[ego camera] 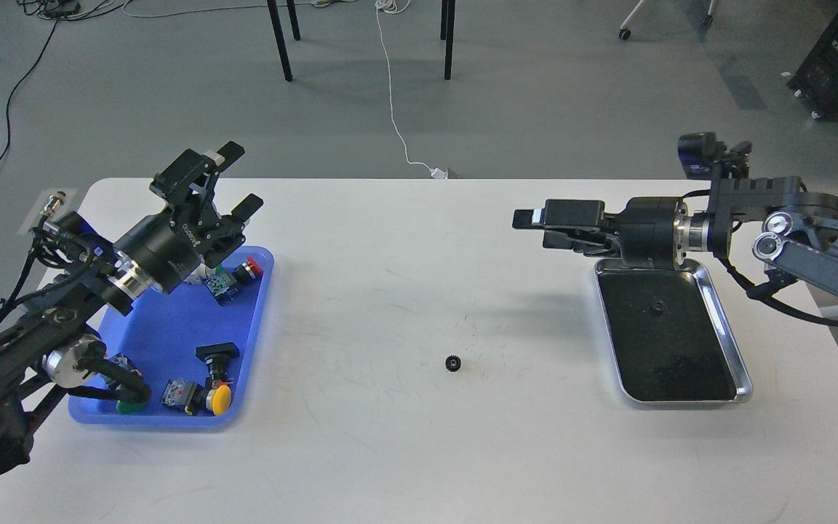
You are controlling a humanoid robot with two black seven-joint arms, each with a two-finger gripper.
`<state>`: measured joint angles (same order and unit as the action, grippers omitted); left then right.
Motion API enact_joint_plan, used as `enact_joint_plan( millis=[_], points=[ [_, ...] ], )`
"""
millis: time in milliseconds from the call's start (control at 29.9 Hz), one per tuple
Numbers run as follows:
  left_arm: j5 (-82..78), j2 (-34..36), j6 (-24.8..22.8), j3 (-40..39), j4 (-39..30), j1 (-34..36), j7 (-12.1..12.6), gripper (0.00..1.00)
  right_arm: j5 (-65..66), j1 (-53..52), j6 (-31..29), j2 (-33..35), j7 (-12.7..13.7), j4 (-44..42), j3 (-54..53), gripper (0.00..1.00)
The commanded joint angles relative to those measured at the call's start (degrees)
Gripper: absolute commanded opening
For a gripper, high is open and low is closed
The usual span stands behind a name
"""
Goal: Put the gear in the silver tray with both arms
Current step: 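Reach the right gripper toward the gear on the table, then lower the right gripper onto the gear and grasp it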
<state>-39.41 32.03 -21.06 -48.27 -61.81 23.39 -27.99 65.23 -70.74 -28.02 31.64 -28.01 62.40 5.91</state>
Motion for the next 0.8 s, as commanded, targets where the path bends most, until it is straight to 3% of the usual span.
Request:
enact_joint_plan(
  millis=[0,234,535,769],
  points=[
    [0.13,0.76,0.05,-1.48,-0.06,-0.63,-0.01,0.98,9.26,-6.50,0.02,-6.13,0.01,0.35,8.05,0.99],
    [1.88,0.14,0.49,-3.85,-0.06,-0.71,-0.01,0.98,28.71,-8.44,0.02,-18.09,0.01,-2.28,13.16,0.97],
    [2.24,0.76,0.23,-3.94,-0.06,-0.80,-0.01,0.98,29.60,-8.36,0.02,-26.63,0.01,-7.82,17.64,0.92],
    [2.23,0.23,0.23,-3.85,-0.06,-0.80,-0.01,0.98,29.60,-8.36,0.02,-28.48,0.01,-8.78,20.98,0.77]
  ],
)
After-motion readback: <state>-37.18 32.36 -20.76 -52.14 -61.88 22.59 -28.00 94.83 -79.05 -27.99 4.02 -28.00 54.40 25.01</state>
